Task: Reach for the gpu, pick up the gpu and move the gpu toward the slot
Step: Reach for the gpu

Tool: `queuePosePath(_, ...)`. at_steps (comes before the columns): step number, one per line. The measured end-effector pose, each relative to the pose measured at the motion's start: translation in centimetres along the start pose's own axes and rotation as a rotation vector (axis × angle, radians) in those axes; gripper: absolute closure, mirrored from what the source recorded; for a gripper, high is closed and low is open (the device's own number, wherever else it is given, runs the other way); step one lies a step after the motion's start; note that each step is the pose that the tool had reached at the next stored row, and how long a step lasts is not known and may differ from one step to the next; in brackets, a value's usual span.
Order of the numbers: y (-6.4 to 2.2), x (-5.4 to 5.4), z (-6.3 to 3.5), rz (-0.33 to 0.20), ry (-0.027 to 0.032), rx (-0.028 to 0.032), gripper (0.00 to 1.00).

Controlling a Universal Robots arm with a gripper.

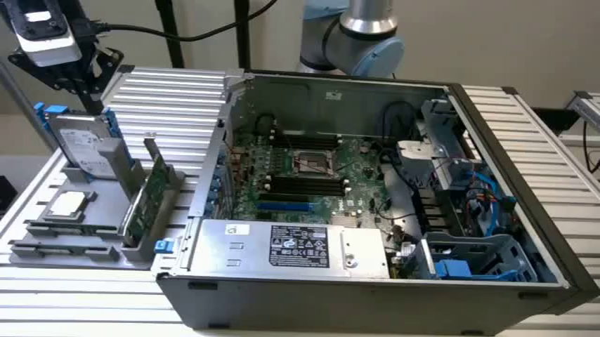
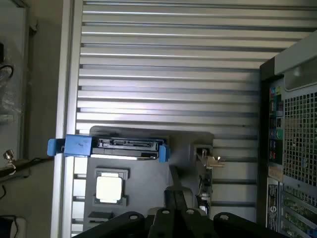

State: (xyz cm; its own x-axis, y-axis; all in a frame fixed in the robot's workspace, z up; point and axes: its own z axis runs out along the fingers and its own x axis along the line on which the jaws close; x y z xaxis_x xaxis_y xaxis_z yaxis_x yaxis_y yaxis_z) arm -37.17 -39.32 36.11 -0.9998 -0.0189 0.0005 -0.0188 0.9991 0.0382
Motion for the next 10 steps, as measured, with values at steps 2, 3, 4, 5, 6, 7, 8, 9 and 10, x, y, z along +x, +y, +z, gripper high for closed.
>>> queuePosePath(2,0.00,0.00,0.00,0.000,0.0000,0.0000,0.89)
queuePosePath(3,0.00,0.00,0.00,0.000,0.0000,0.0000,0.89)
queuePosePath(4,0.00,0.00,0.00,0.000,0.0000,0.0000,0.89)
queuePosePath(5,0.00,0.00,0.00,0.000,0.0000,0.0000,0.89)
queuePosePath(6,0.00,0.00,0.00,0.000,0.0000,0.0000,0.89)
queuePosePath(7,0.00,0.00,0.00,0.000,0.0000,0.0000,0.89)
queuePosePath(8,0.00,0.00,0.00,0.000,0.0000,0.0000,0.89)
queuePosePath(9,0.00,0.00,0.00,0.000,0.0000,0.0000,0.89)
queuePosePath(10,0.00,0.00,0.00,0.000,0.0000,0.0000,0.89)
